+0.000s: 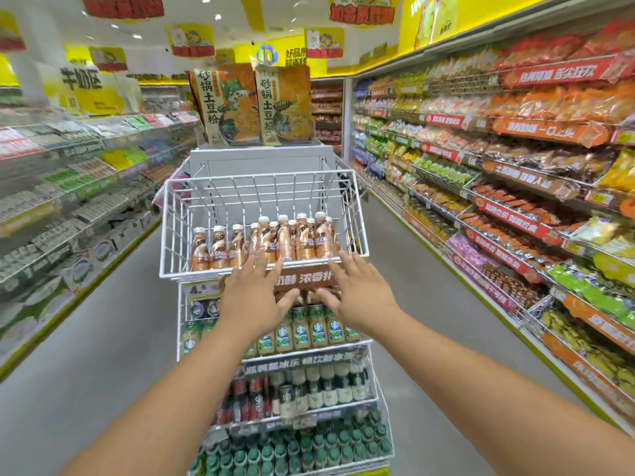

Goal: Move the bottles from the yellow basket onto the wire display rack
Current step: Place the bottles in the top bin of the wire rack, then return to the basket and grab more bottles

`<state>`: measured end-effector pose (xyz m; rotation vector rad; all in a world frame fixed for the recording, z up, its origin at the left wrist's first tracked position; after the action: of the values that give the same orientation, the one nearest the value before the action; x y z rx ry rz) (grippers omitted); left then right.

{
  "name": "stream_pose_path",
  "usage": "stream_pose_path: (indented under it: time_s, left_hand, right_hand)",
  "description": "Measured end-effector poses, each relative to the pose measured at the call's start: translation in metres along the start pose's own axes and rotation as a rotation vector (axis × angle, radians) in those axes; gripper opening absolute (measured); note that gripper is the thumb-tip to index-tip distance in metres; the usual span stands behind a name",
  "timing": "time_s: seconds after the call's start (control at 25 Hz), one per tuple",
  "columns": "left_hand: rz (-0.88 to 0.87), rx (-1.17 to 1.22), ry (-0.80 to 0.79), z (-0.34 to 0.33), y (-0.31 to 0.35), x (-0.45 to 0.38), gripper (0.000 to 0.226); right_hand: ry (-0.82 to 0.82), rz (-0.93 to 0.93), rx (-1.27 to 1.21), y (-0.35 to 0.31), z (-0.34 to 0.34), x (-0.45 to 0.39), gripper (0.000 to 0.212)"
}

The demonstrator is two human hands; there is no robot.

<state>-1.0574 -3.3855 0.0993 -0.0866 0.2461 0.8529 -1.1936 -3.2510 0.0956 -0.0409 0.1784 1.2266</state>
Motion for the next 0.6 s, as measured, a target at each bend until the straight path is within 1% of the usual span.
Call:
stream_pose_path:
  time_s: [0.12, 0.28, 0.6]
  left_hand:
    - [-0.026, -0.003, -0.021, 0.010, 0.020, 0.055, 0.080]
    - [-0.055, 0.013, -0.043, 0.018, 0.037, 0.112, 0.081]
    - [-0.253, 0.074, -0.049, 0.021, 0.073, 0.250, 0.077]
  right_hand:
    - [-0.018, -0.019, 0.000, -0.008, 0.005, 0.060, 0.079]
    - [0.032, -0.068, -0.033, -0.020, 0.013, 0.132, 0.079]
    - [0.028, -0.245, -0.037, -0.063, 0.017, 0.300, 0.077]
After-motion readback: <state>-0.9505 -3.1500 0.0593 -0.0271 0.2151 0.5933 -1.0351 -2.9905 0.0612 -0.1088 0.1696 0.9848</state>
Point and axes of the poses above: each hand's wrist, its own x-axis away from the middle knuckle, its own z-axis out of the back of the hand, y = z × x, the point moved 7 cm from there along -x, towards the middle knuckle, and after that the axes turned 13 degrees about z, right-handed, at the moved point
